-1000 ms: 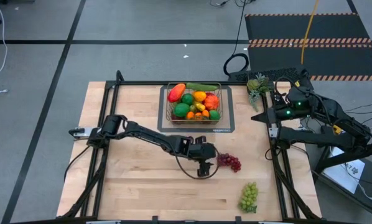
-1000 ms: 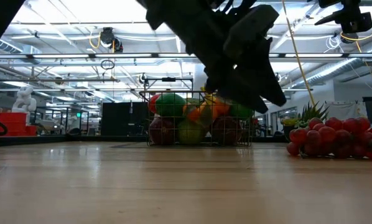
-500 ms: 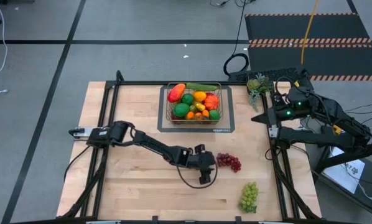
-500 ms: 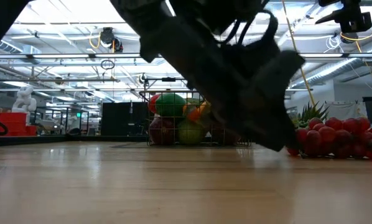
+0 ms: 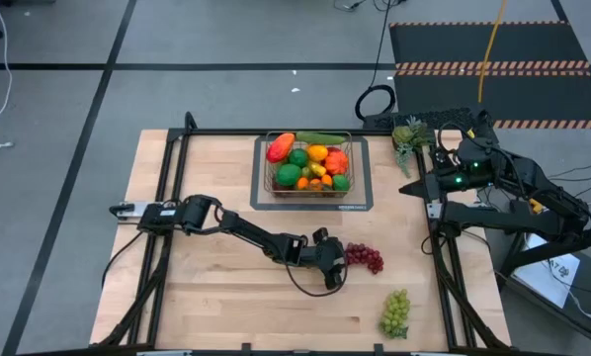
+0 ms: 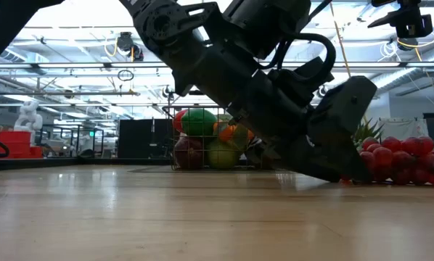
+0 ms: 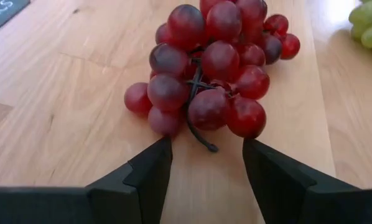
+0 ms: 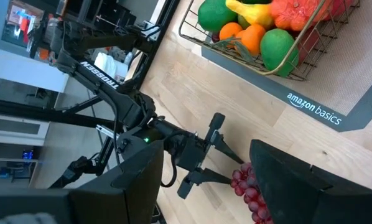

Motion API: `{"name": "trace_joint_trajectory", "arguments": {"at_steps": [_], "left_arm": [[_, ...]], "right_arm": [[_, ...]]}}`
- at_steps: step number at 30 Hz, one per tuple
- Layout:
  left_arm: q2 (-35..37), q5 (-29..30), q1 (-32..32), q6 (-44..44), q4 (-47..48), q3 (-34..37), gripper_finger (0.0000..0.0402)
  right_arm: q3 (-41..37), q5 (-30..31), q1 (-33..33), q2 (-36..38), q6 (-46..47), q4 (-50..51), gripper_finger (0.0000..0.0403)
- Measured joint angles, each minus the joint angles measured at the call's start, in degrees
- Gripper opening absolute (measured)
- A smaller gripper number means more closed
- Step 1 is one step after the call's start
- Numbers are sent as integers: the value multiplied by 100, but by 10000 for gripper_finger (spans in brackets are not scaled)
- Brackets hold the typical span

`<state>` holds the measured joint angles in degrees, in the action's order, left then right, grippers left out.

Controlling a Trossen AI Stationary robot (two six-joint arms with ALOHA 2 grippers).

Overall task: Build produce basket
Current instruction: Put the red grapes into the brown wire basket

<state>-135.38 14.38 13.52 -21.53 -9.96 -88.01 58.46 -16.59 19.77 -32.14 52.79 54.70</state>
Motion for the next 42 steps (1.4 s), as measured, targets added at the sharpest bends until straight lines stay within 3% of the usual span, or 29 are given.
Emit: {"name": "trace_joint_trajectory", "arguments": {"at_steps": [6, 20, 28, 37, 42], "left_arm": [[-210, 200, 12, 284, -314, -1, 191], [-641, 654, 11, -295, -852, -7, 122], [-654, 586, -93, -429, -997, 11, 14], [-531, 278, -315, -186, -1136, 11, 4], [-262, 286, -387, 191, -915, 35, 2]], "right_arm": [[0, 38, 0, 0, -36, 0, 233], [0, 226, 0, -56, -34, 0, 233], [0, 322, 0, -100, 45, -25, 233], [2, 310, -18, -304, 53, -179, 233], [4, 305, -397, -605, -87, -262, 233]]}}
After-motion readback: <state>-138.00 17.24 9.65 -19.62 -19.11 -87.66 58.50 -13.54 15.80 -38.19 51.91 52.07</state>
